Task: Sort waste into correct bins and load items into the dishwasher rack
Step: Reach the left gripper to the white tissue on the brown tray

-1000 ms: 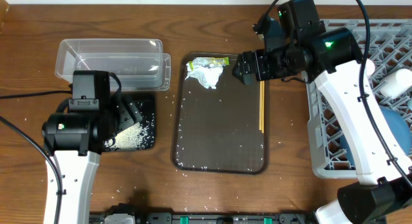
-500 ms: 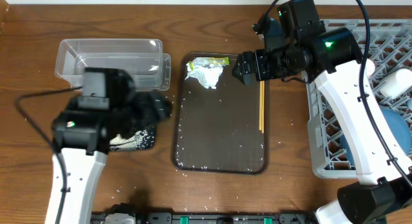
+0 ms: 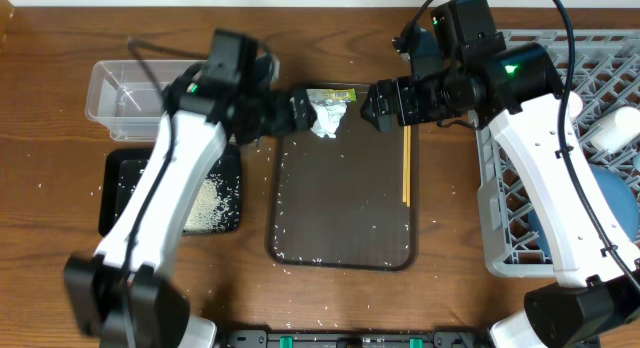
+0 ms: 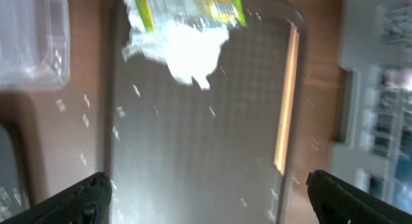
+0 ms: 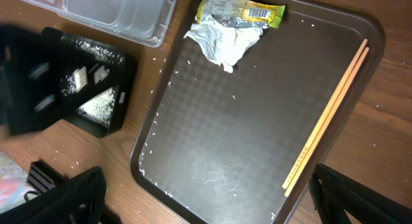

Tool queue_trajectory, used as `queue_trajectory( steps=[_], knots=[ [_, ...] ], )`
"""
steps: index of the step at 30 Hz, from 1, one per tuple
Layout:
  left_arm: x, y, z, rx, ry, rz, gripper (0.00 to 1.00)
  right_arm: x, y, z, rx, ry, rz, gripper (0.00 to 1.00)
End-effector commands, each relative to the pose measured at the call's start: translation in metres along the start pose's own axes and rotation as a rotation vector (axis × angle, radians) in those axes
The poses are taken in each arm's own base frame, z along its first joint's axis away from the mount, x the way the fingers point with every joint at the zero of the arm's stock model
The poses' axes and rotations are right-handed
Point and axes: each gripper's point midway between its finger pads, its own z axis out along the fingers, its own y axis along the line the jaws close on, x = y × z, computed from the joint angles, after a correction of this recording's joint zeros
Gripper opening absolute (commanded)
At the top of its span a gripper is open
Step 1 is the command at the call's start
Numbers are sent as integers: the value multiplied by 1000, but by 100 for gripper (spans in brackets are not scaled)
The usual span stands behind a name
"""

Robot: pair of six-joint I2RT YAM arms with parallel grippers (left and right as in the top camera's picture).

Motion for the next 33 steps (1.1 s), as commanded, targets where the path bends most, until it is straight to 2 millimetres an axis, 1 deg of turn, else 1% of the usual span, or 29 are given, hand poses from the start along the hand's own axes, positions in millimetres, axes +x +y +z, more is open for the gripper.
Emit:
queue_trajectory(
  steps=[1, 4, 6, 7, 8, 10, 13, 16, 19, 22, 24, 26, 28, 30, 33],
  knots=[
    [-26, 6, 16, -137, -75, 84, 100, 1, 3, -1, 3, -3, -22, 99],
    [-38, 13, 37, -239, -131, 116, 100, 1, 3, -1, 3, -3, -22, 99],
    [-47, 15, 45, -285, -175, 129, 100, 1, 3, -1, 3, -3, -22, 99],
    [-52, 13, 48, -292, -198, 136, 99, 1, 3, -1, 3, -3, -22, 99],
    [-57, 9, 52, -290, -219, 144, 96, 1, 3, -1, 3, -3, -22, 99],
    [-66, 2, 57, -272, -261, 153, 93, 1, 3, -1, 3, -3, -22, 99],
    [-85, -8, 64, -242, -338, 163, 93, 1, 3, -1, 3, -3, -22, 99],
    [-96, -10, 75, -226, -373, 165, 93, 1, 3, -1, 3, -3, -22, 99],
    [-97, -5, 95, -230, -362, 164, 93, 1, 3, -1, 3, -3, -22, 99],
    [-91, 1, 119, -246, -326, 190, 93, 1, 3, -1, 3, -3, -22, 99],
    [-83, 6, 136, -270, -283, 276, 94, 1, 3, -1, 3, -3, -22, 99],
    [-75, 8, 149, -295, -235, 411, 94, 1, 3, -1, 3, -3, -22, 99],
    [-70, 6, 155, -307, -206, 518, 94, 1, 3, -1, 3, -3, -22, 99],
    [-68, 4, 156, -309, -200, 570, 94, 1, 3, -1, 3, -3, -22, 99],
    [-69, 0, 155, -304, -208, 577, 94, 1, 3, -1, 3, -3, -22, 99]
  ],
)
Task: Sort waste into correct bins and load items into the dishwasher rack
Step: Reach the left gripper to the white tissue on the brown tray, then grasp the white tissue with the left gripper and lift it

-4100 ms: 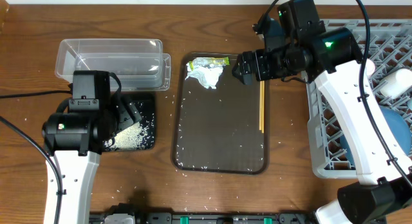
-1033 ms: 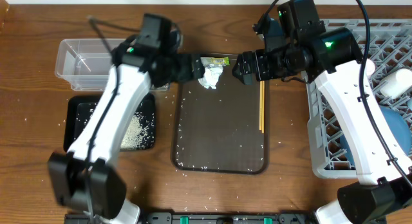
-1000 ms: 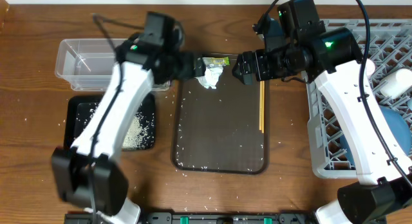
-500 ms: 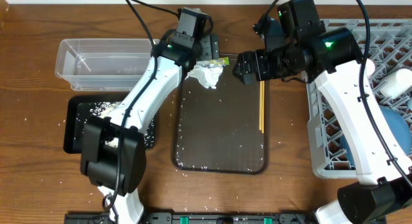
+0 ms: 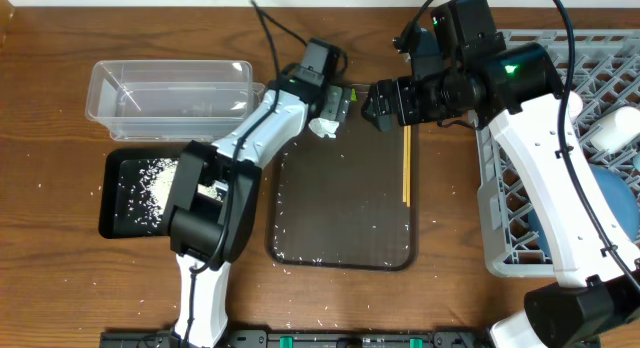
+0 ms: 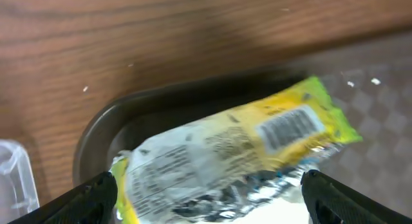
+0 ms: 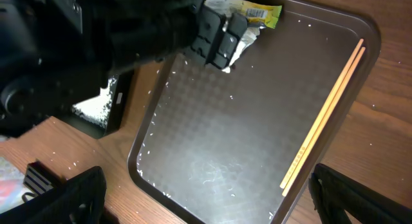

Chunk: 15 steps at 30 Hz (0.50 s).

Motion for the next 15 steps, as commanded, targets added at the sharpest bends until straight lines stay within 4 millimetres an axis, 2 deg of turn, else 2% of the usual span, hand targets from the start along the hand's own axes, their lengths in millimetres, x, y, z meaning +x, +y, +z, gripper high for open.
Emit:
queue_trajectory(
  steps=[1, 8, 15],
  knots=[
    [-16, -1, -11, -10, -44, 94, 94, 1, 5, -1, -5, -2, -22, 99],
    [2, -5, -4, 18, -1, 193, 92, 1, 5, -1, -5, -2, -22, 99],
    [4, -5, -2, 19, 1, 283, 92, 1, 5, -1, -6, -2, -22, 99]
  ],
)
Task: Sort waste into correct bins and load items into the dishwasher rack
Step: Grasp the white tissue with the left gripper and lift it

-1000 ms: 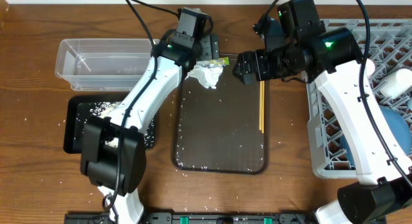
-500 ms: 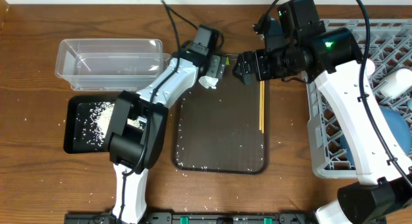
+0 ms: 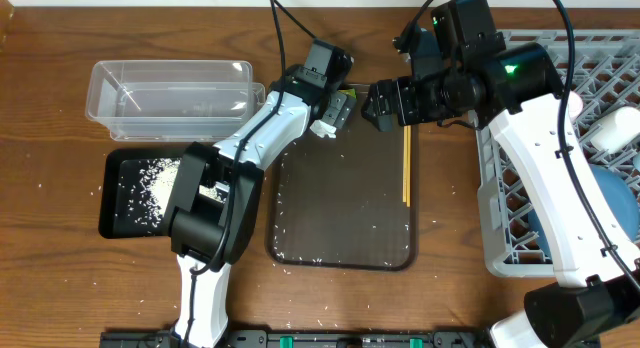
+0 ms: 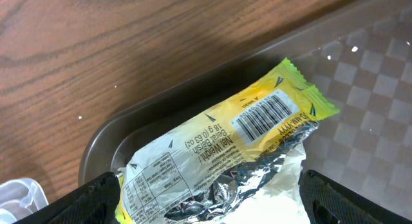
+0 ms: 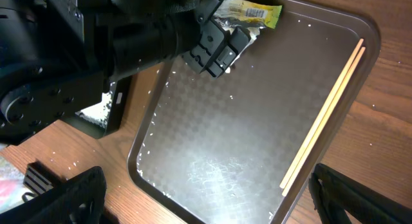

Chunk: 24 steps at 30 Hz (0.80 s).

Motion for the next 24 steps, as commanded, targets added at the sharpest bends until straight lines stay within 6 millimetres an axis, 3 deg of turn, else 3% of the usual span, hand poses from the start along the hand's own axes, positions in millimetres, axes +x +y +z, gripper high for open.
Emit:
queue_trajectory(
  steps=[1, 9, 13, 21, 24],
  knots=[
    [4, 0, 0, 4, 3, 70, 91, 1, 5, -1, -6, -2, -22, 99],
    [17, -3, 17, 11, 42, 73, 87, 1, 5, -1, -5, -2, -22, 99],
    [7, -2, 19, 4, 0, 46, 82, 1, 5, -1, -6, -2, -22, 99],
    [2, -2, 18, 1, -20, 29, 50, 1, 5, -1, -5, -2, -22, 99],
    [2, -2, 19, 2, -18, 23, 42, 1, 5, -1, -6, -2, -22, 99]
  ],
)
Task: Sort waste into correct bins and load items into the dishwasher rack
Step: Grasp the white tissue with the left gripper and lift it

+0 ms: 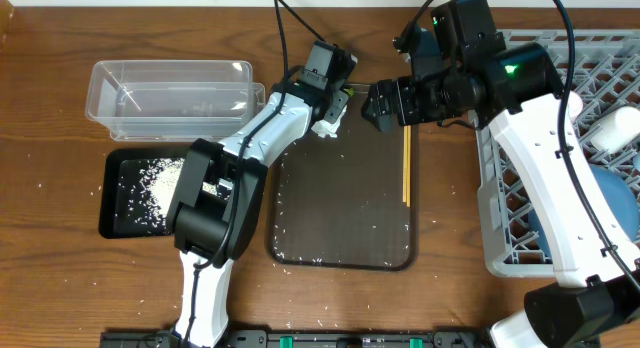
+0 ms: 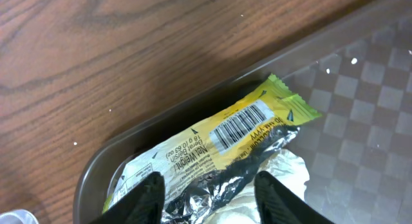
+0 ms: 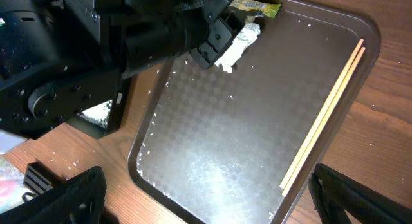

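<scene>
A crumpled yellow-green foil wrapper (image 2: pixel 219 143) lies in the far left corner of the brown tray (image 1: pixel 340 208). My left gripper (image 2: pixel 209 195) is down on it, jaws narrowed, and both fingers (image 2: pixel 147 197) touch the foil between them. From overhead, the left gripper (image 1: pixel 330 112) covers most of the wrapper (image 1: pixel 323 128). Two wooden chopsticks (image 1: pixel 406 168) lie along the tray's right edge. My right gripper (image 1: pixel 372 105) hovers open above the tray's far right corner and holds nothing. Its wrist view shows the wrapper (image 3: pixel 239 42) and chopsticks (image 3: pixel 325 118) below.
A grey dishwasher rack (image 1: pixel 520 188) with white and blue items stands on the right. A clear plastic bin (image 1: pixel 165 88) sits at the far left. In front of it is a black container (image 1: pixel 150 193) holding rice. Rice grains are scattered over the tray and table.
My left gripper's jaws have narrowed from wide open to touching the wrapper on both sides. The wrapper still lies in the tray corner. The right arm has not moved.
At first my left gripper was open, left of the tray and well above it. Then it was low over the wrapper in the far corner, still open and straddling it. Now its jaws have drawn in on the foil. The right gripper stayed open above the tray throughout.
</scene>
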Tool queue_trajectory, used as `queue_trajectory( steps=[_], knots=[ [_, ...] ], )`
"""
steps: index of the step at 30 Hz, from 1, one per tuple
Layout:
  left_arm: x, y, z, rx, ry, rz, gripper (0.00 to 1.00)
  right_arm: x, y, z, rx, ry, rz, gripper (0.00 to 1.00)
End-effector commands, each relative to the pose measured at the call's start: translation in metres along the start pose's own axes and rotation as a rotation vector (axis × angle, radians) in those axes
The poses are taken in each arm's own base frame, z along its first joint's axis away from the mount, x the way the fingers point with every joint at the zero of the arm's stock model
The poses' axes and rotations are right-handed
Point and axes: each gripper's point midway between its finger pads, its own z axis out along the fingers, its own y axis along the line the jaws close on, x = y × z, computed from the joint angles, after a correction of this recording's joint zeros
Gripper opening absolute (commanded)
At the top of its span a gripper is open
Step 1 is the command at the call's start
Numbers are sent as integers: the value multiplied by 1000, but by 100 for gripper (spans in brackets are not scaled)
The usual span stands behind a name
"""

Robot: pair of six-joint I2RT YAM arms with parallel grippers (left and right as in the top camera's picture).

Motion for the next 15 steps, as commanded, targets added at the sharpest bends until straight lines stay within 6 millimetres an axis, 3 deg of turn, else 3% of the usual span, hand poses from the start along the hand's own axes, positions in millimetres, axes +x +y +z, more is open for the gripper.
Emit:
queue_trajectory(
  steps=[1, 12, 15],
  knots=[
    [11, 0, 7, -2, 27, -8, 40, 1, 5, -1, -6, -2, -22, 99],
    [-2, -2, -5, -1, -8, -74, 8, 1, 4, -1, -5, -2, -21, 99],
    [-11, 0, -16, -4, -35, -98, 6, 1, 5, -1, -6, -2, -22, 99]
  ],
)
